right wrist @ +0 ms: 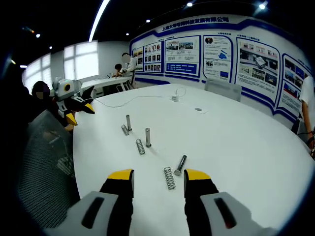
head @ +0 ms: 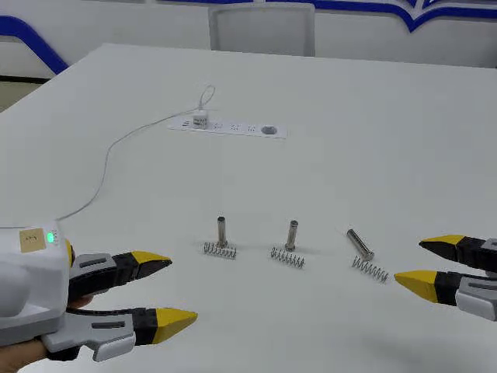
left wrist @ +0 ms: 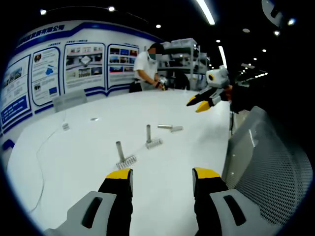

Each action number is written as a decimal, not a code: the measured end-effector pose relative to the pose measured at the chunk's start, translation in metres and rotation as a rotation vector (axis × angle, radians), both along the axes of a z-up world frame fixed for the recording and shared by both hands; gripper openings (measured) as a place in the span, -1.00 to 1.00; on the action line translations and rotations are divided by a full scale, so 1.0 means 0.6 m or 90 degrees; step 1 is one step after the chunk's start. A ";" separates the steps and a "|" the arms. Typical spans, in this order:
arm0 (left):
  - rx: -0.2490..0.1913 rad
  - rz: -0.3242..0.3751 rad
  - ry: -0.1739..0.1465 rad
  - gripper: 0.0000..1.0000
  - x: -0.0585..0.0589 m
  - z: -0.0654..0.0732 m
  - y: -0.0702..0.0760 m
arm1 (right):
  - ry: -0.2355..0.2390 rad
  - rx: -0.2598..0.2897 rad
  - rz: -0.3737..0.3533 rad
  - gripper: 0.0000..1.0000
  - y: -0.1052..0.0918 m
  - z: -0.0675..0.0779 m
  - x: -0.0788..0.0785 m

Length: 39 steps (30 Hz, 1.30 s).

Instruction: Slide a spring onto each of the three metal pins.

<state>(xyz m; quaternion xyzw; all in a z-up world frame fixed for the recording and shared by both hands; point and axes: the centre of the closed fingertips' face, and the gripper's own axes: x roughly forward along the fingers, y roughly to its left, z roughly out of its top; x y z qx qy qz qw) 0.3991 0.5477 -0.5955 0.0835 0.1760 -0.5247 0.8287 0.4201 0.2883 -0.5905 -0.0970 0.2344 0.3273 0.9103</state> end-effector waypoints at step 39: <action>0.012 0.001 -0.009 -0.02 -0.007 -0.004 -0.001 | 0.049 -0.107 -0.048 -0.47 0.002 -0.012 0.127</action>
